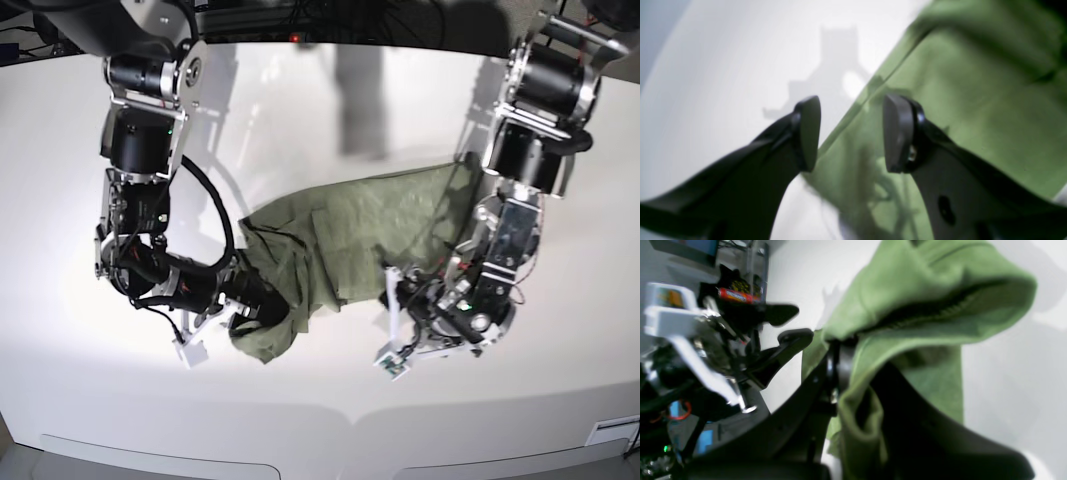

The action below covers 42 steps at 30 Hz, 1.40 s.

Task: Fold the T-shirt properly
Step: 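Lift the folded strip's ends with both grippers, then fold the strip over again, bringing both grippers toward each other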

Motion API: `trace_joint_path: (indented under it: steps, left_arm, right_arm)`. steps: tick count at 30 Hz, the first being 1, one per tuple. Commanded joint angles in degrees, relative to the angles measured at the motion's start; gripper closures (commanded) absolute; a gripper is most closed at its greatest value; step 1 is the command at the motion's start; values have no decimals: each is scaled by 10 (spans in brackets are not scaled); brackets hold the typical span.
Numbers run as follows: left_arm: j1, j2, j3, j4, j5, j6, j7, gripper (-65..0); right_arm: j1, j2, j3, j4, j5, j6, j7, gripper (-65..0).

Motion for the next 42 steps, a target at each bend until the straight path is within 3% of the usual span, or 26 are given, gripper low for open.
trace_joint_path:
  steps: [1, 8, 14, 22, 29, 35, 39, 42]
  left_arm:
    - [-12, -16, -2, 13, -20, 2, 1, -292]
    - [39, -111, -2, 112, -191, 2, 5, -292]
    - [116, -158, -2, 218, -216, 0, 8, -292]
    - [200, -147, -2, 218, -130, 1, -46, -292]
    - [209, -133, -2, 218, -95, 7, -60, -292]
    - [209, -125, -2, 218, -64, 26, -58, -292]
    - [205, -126, -2, 218, -4, 84, -34, -292]
    - [193, -138, -2, 218, -5, 110, -12, -292]
  right_arm:
    - [19, 0, -1, 11, 20, 5, 6, 0]
    - [24, 0, -1, 11, 19, 5, 6, 0]
    - [28, -3, -1, 11, 20, 5, 0, 0]
    - [32, -32, -12, 11, 40, 5, -9, 0]
    - [32, -56, -98, 11, 50, 5, -8, 0]
    - [31, -91, -124, 11, 48, 5, -18, 0]
    - [30, -116, -124, 11, 48, 5, -21, 0]
    - [30, -131, -124, 11, 45, 5, -19, 0]
